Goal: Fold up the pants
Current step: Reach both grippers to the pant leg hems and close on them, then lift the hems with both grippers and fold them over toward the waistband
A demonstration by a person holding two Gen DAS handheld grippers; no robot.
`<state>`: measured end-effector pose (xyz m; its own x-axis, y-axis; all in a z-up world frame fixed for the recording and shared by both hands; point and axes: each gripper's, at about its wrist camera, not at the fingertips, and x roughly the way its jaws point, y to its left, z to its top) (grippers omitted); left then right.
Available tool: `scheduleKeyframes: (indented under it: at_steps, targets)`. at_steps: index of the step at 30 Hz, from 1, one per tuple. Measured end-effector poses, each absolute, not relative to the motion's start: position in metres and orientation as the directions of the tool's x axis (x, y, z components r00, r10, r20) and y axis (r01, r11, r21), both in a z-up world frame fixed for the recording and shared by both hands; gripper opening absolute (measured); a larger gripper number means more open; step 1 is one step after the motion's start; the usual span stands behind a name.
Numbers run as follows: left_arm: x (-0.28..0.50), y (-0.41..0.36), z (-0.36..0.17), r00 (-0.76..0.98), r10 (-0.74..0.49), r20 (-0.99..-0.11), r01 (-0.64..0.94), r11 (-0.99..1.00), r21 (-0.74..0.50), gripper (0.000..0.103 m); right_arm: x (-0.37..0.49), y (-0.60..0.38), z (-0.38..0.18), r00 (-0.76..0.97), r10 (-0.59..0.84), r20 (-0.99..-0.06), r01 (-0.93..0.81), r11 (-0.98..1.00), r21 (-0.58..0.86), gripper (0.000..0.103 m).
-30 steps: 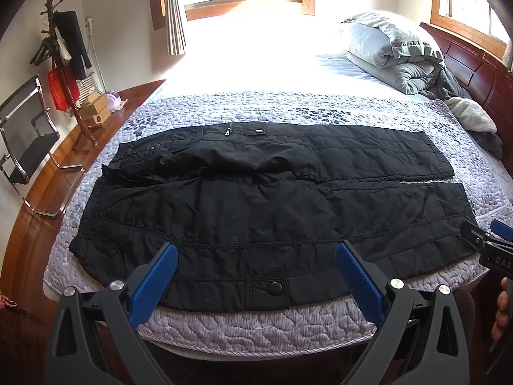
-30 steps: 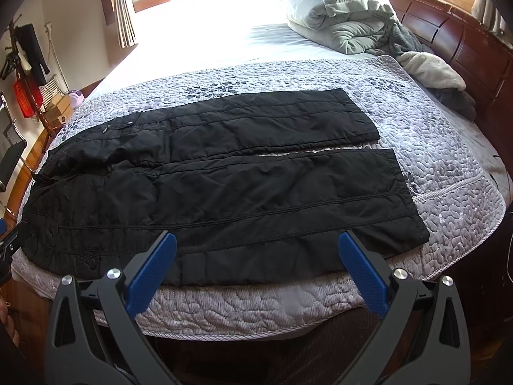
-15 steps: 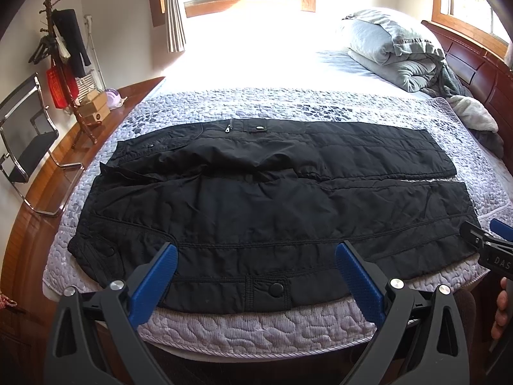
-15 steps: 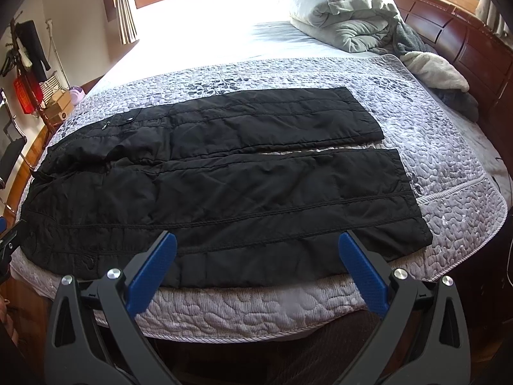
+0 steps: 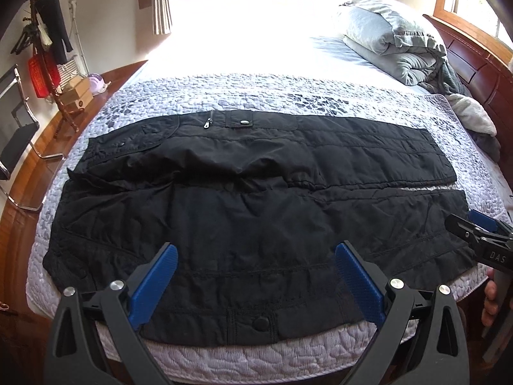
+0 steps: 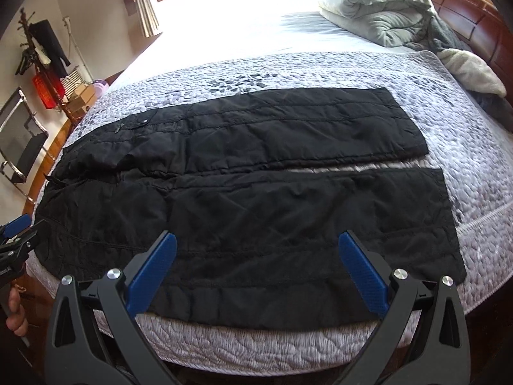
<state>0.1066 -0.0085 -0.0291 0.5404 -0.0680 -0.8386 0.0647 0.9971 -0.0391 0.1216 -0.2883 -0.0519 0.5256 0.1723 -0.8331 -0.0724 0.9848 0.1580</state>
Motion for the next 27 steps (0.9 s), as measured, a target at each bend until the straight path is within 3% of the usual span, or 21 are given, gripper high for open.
scheduleKeyframes:
  at_steps: [7, 15, 21, 27]
  targets:
    - [0.244, -0.017, -0.036, 0.452, -0.13, -0.882, 0.1, 0.99, -0.095, 0.099, 0.267, -0.319, -0.07, 0.469, 0.362, -0.806, -0.21, 0.932, 0.296, 0.101]
    - [0.4, -0.038, -0.094, 0.272, -0.21, -0.939, 0.202, 0.967, -0.158, 0.099, 0.408, -0.316, -0.124, 0.288, 0.319, -0.903, -0.432, 0.885, 0.174, 0.101]
    - [0.462, -0.058, -0.126, 0.185, -0.322, -0.928, 0.434, 0.875, -0.217, 0.099, 0.453, -0.301, -0.151, 0.117, 0.437, -0.892, -0.569, 0.766, 0.3, 0.101]
    - [0.486, -0.064, -0.149, 0.073, -0.397, -0.915, 0.554, 0.779, -0.294, 0.099, 0.471, -0.287, -0.178, -0.002, 0.406, -0.914, -0.642, 0.701, 0.312, 0.1]
